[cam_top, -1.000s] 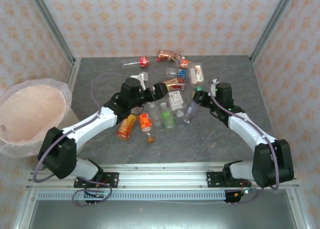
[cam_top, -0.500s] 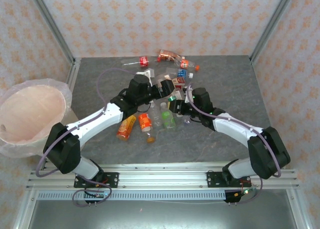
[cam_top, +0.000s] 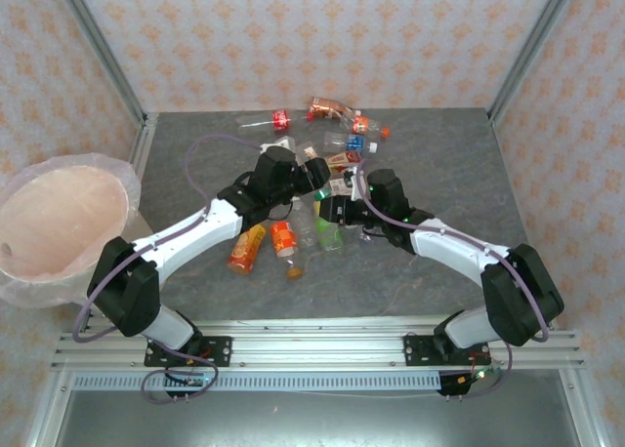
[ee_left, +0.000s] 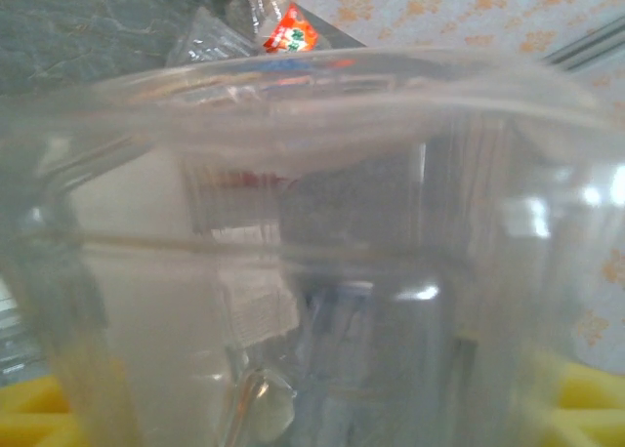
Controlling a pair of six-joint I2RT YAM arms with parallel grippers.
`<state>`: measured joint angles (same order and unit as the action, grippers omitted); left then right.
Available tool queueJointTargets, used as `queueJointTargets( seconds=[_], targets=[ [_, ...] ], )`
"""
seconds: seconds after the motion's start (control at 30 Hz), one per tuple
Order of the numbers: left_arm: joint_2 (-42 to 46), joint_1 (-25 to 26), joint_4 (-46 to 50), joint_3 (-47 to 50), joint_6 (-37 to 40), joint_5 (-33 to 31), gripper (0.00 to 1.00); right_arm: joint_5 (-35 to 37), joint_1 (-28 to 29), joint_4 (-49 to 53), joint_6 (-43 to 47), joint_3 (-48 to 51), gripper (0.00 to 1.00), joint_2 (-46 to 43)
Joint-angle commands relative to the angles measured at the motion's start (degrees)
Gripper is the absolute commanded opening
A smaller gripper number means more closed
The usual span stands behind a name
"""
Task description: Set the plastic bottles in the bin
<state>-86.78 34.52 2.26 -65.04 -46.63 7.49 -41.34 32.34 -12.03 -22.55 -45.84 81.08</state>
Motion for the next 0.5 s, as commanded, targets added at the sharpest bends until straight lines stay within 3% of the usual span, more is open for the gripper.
queueJointTargets(
  seconds=[0.0, 0.07, 0.13, 0.2, 0.23, 0.47],
  targets=[
    [2.03, 0.37, -3.24, 1.06, 0.95, 0.87, 0.63, -2.08, 0.36, -2.91, 0.66, -1.93, 0.34, -0.46],
    [2.64, 0.37, -2.29, 0.81, 1.36, 0.03, 0.57, -1.81, 0.38, -2.47, 0.93, -2.10, 0.41, -0.72],
    [3.77, 0.35, -1.15, 0.83, 1.84, -1.79, 0.55, -0.65, 0.38, -2.39, 0.58, -2.18, 0.58, -1.48],
    [5.17, 0.32, 0.23, 0.71, 3.15, -3.75, 0.55, 1.38, 0.38, -2.29, 0.55, -2.06, 0.79, -2.78],
    [6.04, 0.29, 2.09, 0.15, 4.44, -5.25, 0.55, 2.95, 0.36, -2.47, 0.89, -1.78, 0.98, -3.80],
    [12.80, 0.05, 22.65, -8.42, 13.46, -24.46, 0.52, 20.34, 0.36, -2.19, 4.15, 1.90, 0.99, -12.96]
  ],
)
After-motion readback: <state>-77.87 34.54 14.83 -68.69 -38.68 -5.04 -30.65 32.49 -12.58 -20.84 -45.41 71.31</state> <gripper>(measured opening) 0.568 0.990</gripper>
